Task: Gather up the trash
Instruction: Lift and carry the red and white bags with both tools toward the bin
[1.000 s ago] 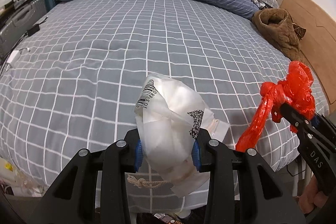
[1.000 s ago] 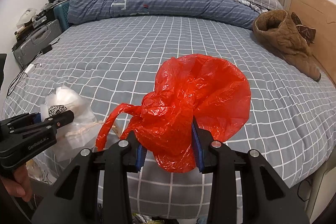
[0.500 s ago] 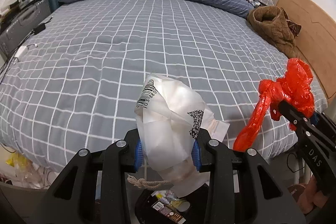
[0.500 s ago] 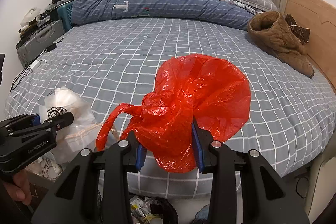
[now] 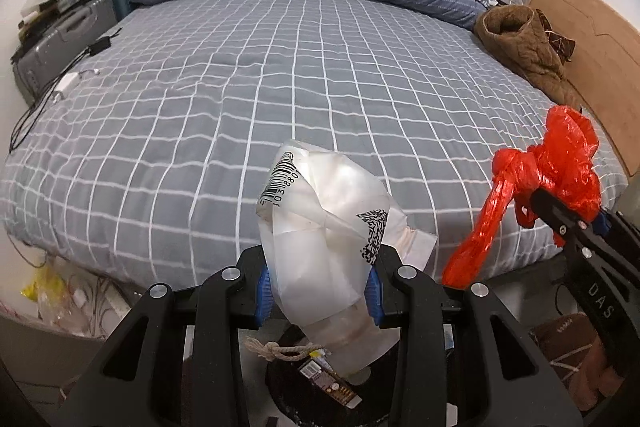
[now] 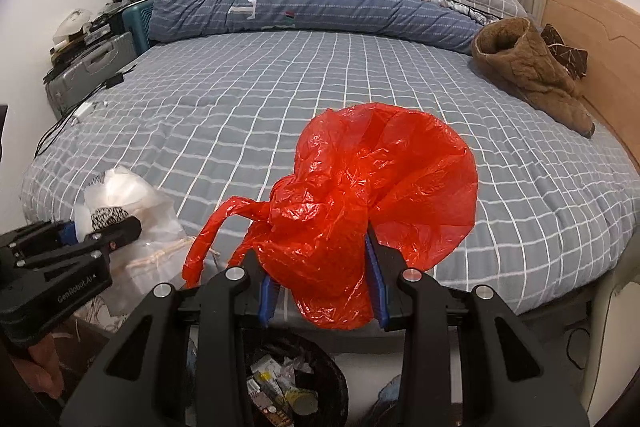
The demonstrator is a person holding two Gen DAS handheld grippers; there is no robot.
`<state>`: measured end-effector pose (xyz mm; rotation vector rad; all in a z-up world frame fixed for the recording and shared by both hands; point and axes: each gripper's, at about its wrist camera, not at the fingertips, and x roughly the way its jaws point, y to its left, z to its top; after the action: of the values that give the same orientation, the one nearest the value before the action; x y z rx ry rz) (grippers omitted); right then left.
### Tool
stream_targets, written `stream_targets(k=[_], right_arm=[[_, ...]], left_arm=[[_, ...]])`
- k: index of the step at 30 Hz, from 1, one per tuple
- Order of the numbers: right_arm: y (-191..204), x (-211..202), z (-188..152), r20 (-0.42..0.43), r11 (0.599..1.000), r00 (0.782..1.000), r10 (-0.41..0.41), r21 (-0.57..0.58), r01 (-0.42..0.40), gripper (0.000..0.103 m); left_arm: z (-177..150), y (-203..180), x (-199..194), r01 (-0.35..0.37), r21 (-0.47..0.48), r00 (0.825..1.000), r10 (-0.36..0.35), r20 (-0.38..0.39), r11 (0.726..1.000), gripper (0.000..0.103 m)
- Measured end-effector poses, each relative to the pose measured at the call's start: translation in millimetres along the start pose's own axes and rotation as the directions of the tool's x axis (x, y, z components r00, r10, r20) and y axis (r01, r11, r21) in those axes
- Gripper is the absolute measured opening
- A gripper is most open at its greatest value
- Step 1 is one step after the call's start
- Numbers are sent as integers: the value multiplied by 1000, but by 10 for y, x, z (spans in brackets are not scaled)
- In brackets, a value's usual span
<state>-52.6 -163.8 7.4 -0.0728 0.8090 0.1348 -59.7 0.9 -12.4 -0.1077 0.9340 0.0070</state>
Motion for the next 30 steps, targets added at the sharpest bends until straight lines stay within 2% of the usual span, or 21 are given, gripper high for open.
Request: stream_targets(k=[7,15,23,30], right_arm=[[102,-321,-199,15,1000,1000,-5,-16,5,35],[230,-614,-467,-14,1000,1000,1,-29,-2,35],[246,-741,-637,-51,999,999,-3,-51,1,35],[226,-690,-760,-74,999,997,-6,-41,3,35]], left_arm=[[-272,58,-216,-3,-26,1000,2,-6,1000,35],[-567,163,-509,-40,-28,999,40,-23,999,35],[-806,286,-639,-54,-51,997,52,-54,997,35],[-974,357,-617,-58,-72,995,52,-88,996,35]])
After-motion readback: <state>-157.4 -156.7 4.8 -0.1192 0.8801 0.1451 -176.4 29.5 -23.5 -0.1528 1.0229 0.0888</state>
